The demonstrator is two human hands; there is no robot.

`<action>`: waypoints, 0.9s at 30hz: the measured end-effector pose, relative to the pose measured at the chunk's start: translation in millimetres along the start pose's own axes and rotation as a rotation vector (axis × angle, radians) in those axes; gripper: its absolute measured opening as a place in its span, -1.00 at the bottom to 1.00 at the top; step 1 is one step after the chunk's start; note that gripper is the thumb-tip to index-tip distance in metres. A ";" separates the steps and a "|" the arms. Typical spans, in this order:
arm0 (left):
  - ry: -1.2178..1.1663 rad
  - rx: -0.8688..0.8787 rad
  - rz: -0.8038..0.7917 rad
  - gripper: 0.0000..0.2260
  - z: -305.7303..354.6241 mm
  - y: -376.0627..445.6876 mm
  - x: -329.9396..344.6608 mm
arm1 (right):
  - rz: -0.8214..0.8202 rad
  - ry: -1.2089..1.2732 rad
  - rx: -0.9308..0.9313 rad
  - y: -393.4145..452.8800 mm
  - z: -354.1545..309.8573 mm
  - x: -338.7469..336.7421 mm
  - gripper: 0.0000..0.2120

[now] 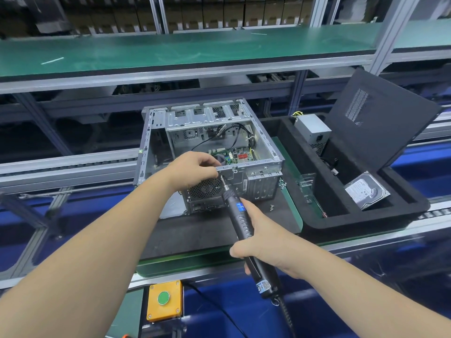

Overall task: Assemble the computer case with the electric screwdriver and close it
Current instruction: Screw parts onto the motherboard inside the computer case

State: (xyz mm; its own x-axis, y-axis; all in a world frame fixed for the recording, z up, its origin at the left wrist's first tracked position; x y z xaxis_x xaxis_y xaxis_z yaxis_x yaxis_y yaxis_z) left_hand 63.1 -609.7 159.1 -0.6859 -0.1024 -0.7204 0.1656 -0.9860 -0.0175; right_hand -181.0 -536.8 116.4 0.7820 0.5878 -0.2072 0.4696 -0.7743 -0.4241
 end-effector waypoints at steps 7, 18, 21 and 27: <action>-0.048 -0.044 0.030 -0.77 -1.5 6.3 -2.6 | -0.001 -0.014 -0.011 -1.0 2.5 -0.4 0.06; -0.093 -0.074 0.053 -0.82 -2.0 16.3 -11.8 | 0.001 -0.062 -0.044 -2.8 3.1 -3.5 0.05; -0.057 -0.057 0.119 -0.80 -2.1 20.0 -12.4 | -0.003 -0.054 -0.046 -2.9 2.8 -6.7 0.04; 0.041 -0.010 0.177 -0.77 0.9 26.7 -14.1 | -0.016 -0.020 -0.037 -7.2 3.5 -13.4 0.02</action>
State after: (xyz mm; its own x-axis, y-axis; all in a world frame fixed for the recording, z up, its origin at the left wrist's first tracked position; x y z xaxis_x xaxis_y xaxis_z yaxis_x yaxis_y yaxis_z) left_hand 76.5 -634.7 169.4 -0.6160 -0.2685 -0.7405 0.2884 -0.9517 0.1052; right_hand -196.3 -538.3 119.1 0.7659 0.6046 -0.2187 0.4974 -0.7727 -0.3944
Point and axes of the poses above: each hand's wrist, its own y-axis towards the middle knuckle, its own x-axis out of the palm, z = x × y, the point moved 1 cm from there along y, towards the middle knuckle, and after that the axes turned 10 degrees about z, right-handed, at the moved point
